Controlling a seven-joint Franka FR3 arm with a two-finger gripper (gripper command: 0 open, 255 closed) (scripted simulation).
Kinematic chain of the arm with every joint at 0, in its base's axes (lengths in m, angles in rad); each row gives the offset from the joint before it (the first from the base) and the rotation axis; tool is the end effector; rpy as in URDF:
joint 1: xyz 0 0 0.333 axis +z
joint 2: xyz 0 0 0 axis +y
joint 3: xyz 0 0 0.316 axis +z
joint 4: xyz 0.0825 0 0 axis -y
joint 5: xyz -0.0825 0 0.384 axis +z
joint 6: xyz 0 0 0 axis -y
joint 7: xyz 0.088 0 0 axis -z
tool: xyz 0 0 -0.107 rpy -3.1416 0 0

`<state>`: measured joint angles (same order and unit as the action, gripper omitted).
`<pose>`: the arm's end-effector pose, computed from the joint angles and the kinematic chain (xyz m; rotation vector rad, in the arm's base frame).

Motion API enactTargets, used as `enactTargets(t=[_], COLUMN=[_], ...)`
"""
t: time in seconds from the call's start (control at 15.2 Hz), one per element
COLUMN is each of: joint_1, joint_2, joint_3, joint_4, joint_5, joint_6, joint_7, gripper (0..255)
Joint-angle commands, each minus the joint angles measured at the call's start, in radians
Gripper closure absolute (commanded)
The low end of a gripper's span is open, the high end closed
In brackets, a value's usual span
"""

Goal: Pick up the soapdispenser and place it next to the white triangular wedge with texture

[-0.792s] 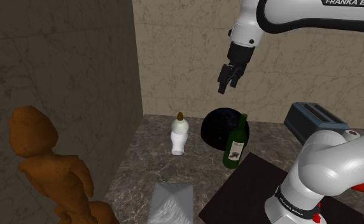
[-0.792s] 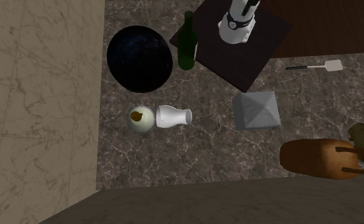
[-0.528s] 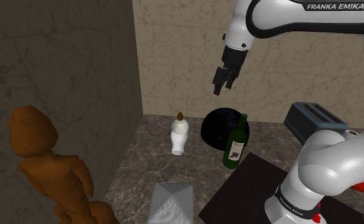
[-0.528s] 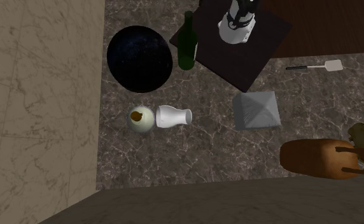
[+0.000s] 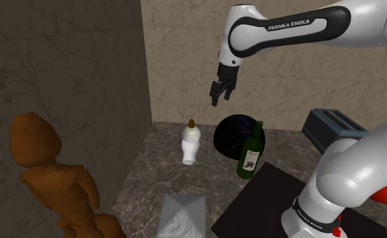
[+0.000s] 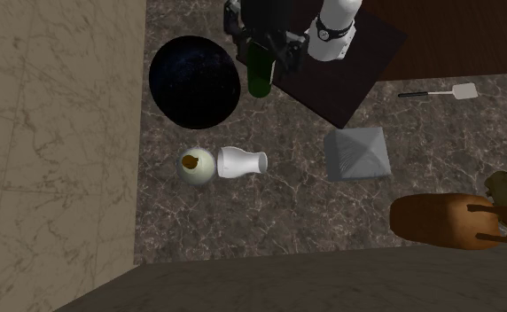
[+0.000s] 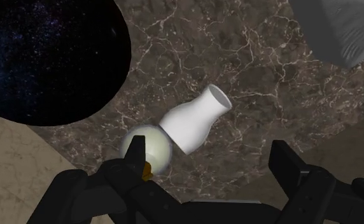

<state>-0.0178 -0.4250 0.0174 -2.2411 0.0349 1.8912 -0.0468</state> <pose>0.4332 0.0032 0.5416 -3.1144 -0.0551 -0.1179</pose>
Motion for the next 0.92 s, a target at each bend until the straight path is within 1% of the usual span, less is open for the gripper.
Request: enactTargets(t=[0.0, 0.46, 0.86], joint_1=[-0.004, -0.019, -0.034], joint_2=[0.073, 0.339, 0.575], joint_3=[-0.006, -0.029, -0.043], joint_4=[0.025, 0.161, 0.325], joint_5=[-0.002, -0.002, 0.004], joint_6=[0.038, 0.128, 0.165], joint_7=[-0.008, -0.044, -0.073], gripper=[0, 0, 0])
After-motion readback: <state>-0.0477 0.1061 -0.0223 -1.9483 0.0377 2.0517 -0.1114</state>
